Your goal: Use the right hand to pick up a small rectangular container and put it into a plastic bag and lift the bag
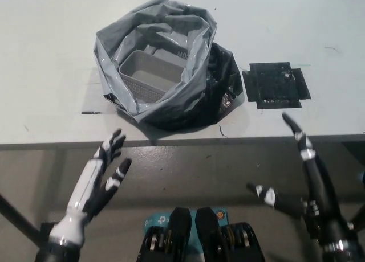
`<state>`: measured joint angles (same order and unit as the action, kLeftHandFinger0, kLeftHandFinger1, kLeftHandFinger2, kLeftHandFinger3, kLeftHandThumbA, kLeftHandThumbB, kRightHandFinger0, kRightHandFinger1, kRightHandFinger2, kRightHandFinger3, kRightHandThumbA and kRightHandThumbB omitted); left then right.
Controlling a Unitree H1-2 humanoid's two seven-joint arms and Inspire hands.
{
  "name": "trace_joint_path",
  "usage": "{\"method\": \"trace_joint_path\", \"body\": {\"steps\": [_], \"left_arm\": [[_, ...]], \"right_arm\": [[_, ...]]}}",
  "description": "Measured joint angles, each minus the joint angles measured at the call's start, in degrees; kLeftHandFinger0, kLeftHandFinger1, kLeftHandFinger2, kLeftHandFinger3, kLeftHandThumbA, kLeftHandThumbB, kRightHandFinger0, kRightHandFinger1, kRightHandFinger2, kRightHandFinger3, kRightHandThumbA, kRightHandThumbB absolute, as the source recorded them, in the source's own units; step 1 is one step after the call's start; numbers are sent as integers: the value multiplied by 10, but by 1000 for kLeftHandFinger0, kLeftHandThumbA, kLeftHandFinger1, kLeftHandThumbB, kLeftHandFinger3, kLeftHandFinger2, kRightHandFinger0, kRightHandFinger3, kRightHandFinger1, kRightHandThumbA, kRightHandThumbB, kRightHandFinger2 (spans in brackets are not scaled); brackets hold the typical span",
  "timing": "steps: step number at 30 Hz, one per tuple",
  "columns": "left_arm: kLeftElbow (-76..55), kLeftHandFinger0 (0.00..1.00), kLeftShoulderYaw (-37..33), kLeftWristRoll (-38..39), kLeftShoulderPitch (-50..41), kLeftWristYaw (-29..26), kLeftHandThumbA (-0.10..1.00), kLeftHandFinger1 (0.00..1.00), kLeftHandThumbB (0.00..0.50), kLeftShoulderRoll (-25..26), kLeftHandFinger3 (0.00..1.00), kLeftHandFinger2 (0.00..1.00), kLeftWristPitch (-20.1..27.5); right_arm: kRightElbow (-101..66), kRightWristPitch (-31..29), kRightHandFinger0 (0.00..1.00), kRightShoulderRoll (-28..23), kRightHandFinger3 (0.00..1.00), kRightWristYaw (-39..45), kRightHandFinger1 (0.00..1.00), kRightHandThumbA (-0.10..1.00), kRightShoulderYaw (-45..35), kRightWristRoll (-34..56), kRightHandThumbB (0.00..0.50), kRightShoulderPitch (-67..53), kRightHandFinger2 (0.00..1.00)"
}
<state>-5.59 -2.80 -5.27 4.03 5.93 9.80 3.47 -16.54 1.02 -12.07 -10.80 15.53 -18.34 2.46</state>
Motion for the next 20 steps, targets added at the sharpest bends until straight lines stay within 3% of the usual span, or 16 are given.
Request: {"method": "trace_joint_path", "body": {"steps": [12,20], "left_arm": [[0,1000,0,2,-53,0,724,1000,178,0,1000,1000,0],[-1,1000,0,9,-54,3,736,1000,185,3,1000,1000,2]], "right_arm": [[93,-102,1000,16,1000,-52,1000,1000,1,-34,175,-67,1000],[117,-165,1000,24,1000,-92,1000,1000,5,-54,187,-69,1000]]}}
